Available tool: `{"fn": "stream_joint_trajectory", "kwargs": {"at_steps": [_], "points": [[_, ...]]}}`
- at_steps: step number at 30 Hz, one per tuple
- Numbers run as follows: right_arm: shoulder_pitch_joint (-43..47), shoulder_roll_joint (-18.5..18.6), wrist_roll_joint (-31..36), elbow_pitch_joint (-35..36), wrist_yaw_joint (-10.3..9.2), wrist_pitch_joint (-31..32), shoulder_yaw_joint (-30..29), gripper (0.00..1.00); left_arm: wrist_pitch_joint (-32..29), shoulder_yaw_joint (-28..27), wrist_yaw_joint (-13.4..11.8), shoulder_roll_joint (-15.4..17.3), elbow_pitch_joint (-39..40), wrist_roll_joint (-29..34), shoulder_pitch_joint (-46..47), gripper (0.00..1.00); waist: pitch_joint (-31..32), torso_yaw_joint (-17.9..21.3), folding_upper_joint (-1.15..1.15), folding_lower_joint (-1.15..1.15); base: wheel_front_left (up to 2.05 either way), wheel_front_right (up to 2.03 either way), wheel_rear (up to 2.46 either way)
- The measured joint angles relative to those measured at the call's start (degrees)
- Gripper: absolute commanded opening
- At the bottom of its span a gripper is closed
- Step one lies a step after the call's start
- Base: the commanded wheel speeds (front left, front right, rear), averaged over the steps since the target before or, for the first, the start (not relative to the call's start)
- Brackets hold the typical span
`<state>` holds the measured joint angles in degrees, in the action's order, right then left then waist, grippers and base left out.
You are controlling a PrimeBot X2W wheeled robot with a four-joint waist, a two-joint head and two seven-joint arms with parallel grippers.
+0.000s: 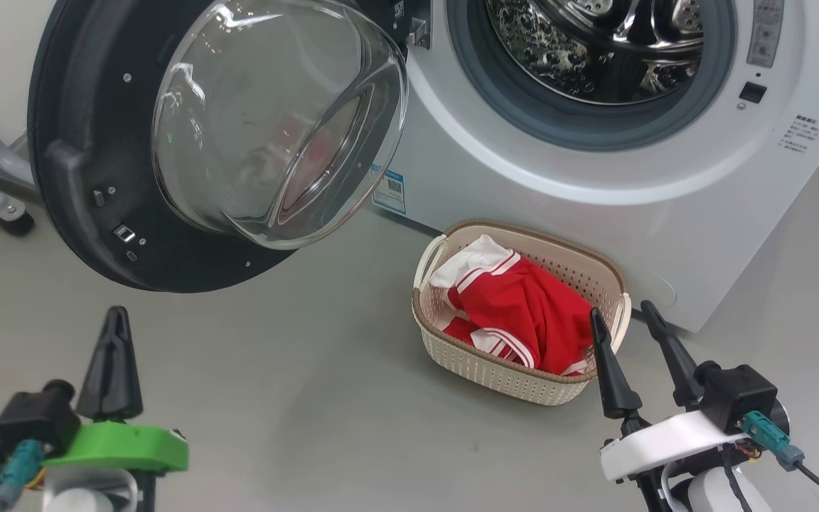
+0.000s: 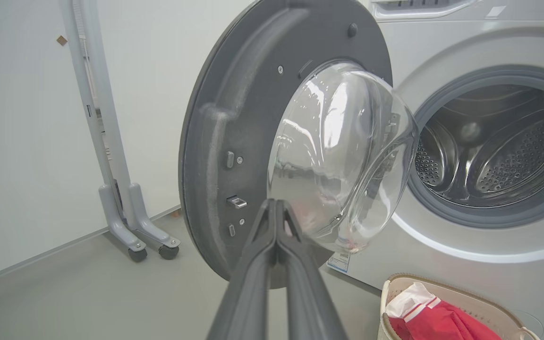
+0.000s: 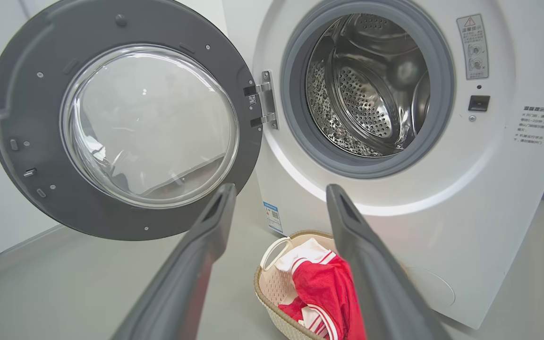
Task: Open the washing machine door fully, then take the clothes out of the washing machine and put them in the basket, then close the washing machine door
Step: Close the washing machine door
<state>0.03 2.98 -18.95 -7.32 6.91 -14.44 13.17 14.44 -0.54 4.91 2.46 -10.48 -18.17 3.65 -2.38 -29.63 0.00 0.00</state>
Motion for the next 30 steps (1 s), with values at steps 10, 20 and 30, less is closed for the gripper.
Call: {"fn": "stream_joint_trajectory", "kwargs": {"at_steps": [10, 20, 30], "points": [[-2.07, 1.54, 1.56, 1.35, 0.00, 0.78, 0.82, 1.00, 0.01, -9.12, 0.00, 7.04, 5.24, -2.49, 6.67, 0.00, -4.23, 0.91, 0.00, 0.00, 0.00, 0.00, 0.00], [-4.03, 2.77, 1.97, 2.32, 0.00, 1.76, 0.78, 1.00, -5.49, -21.71, 0.40, 18.92, 4.91, -10.20, 18.29, 0.00, -7.90, 4.14, 0.00, 0.00, 0.00, 0.00, 0.00], [-5.97, 3.43, 1.98, 2.47, 0.01, 2.11, 1.15, 1.00, -18.46, -34.74, -2.44, 20.53, -9.07, -31.07, 30.03, 0.00, -11.02, 7.84, 0.00, 0.00, 0.00, 0.00, 0.00]]}}
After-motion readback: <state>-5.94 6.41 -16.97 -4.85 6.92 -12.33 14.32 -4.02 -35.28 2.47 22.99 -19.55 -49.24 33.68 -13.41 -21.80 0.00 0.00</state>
